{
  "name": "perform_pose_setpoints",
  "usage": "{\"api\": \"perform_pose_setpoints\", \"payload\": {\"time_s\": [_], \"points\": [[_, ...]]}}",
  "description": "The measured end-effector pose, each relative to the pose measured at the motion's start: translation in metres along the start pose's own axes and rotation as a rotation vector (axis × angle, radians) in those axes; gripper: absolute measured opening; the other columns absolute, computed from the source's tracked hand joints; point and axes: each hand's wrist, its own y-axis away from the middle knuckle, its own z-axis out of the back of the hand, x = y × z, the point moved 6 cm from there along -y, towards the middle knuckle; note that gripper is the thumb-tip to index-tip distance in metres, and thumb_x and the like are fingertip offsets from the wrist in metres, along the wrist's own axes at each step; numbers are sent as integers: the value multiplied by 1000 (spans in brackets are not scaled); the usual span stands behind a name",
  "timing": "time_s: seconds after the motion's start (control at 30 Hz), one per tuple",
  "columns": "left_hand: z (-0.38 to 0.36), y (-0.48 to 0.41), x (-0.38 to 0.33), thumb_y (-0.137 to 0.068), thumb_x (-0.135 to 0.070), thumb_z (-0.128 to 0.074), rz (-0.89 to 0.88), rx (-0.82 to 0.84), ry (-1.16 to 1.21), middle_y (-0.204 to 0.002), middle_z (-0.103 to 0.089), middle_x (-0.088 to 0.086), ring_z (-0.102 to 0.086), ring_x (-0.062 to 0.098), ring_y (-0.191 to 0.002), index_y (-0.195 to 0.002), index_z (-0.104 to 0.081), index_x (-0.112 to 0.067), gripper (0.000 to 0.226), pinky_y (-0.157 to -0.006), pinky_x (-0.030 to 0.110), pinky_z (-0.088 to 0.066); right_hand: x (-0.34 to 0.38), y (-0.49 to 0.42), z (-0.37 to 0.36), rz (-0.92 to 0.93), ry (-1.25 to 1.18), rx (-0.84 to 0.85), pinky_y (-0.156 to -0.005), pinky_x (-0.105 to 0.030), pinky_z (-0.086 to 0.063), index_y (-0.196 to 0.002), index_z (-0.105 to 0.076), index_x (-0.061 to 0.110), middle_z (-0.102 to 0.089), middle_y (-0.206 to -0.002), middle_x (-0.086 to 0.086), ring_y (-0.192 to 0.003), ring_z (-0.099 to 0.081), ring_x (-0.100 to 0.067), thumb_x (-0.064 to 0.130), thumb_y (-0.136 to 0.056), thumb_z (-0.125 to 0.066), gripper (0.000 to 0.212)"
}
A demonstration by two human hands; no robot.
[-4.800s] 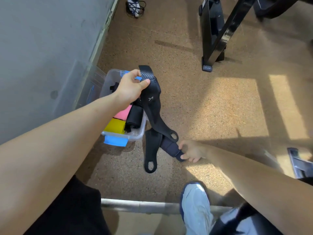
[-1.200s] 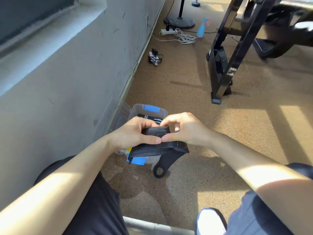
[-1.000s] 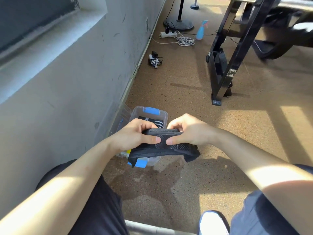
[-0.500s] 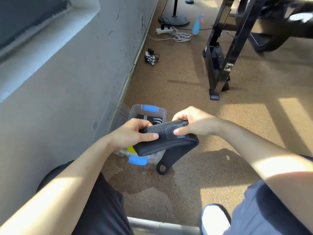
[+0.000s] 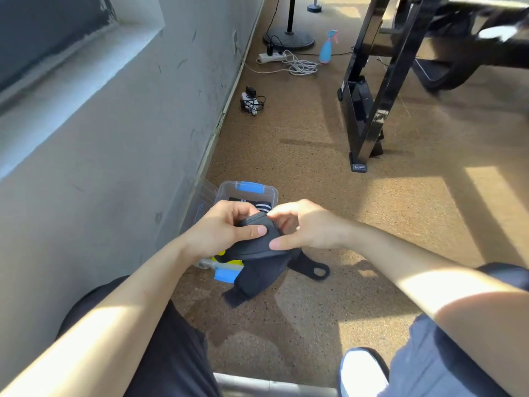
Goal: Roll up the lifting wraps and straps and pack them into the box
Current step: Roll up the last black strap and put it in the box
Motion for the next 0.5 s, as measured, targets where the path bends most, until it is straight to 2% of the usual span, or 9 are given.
{"api": "perform_pose_setpoints", "payload": {"time_s": [0.1,0.17,0.23,0.27,0.33,0.4,0.47,0.5], "points": [[5,1,1,-91,-10,-75,14,-60,-3,-81,-69,8,-64,11,-72,-97,-70,3,16,-65,23,-52,-8,-6,8,-7,31,-62,-93,-29,-54,-110,-75,27,-74,-104,11,-97,-67,-7,25,-85,-80,25],[9,0,10,-91,-10,-76,55,-37,-17,-85,-72,10,-69,17,-75,-98,-73,-1,11,-74,30,-58,-16,-6,20,-55,21,-79,-100,-36,-53,-109,-76,26,-75,-107,10,-101,-68,-6,18,-87,-74,24],[7,0,15,-90,-15,-79,75,35,-41,-100,-76,14,-73,28,-92,-100,-77,-10,12,-89,35,-59,-20,-3,30,-68,-53,-84,-100,-33,-54,-112,-76,21,-77,-108,8,-105,-71,-10,8,-89,-68,27],[5,-1,16,-89,-19,-80,78,53,-92,-103,-76,12,-72,26,-97,-100,-78,-14,12,-89,30,-58,-19,-2,34,-57,-89,-74,-99,-30,-54,-112,-76,19,-78,-107,6,-105,-71,-10,4,-91,-66,28],[-1,-2,15,-87,-22,-82,62,30,-192,-96,-76,6,-70,17,-90,-98,-76,-20,12,-81,22,-51,-18,-1,39,-43,-136,-70,-97,-23,-52,-111,-76,16,-78,-108,5,-105,-71,-7,2,-92,-65,26],[0,-5,16,-82,-26,-86,50,-68,-186,-87,-72,4,-69,20,-83,-94,-68,-22,22,-78,32,-53,-19,-2,41,-27,-168,-70,-92,-16,-51,-111,-75,15,-78,-109,3,-105,-71,-6,1,-94,-64,25],[6,-8,22,-77,-31,-89,64,-142,-94,-95,-68,9,-70,33,-88,-96,-61,-26,35,-78,46,-60,-17,-1,43,-20,-166,-67,-90,-8,-48,-112,-75,15,-78,-110,4,-108,-69,-4,1,-95,-63,26],[7,-7,22,-78,-30,-89,65,-154,-80,-102,-65,10,-69,36,-91,-101,-60,-29,37,-77,48,-62,-16,0,44,-15,-167,-62,-92,-7,-46,-114,-75,16,-78,-111,6,-110,-68,-3,1,-95,-64,26]]}}
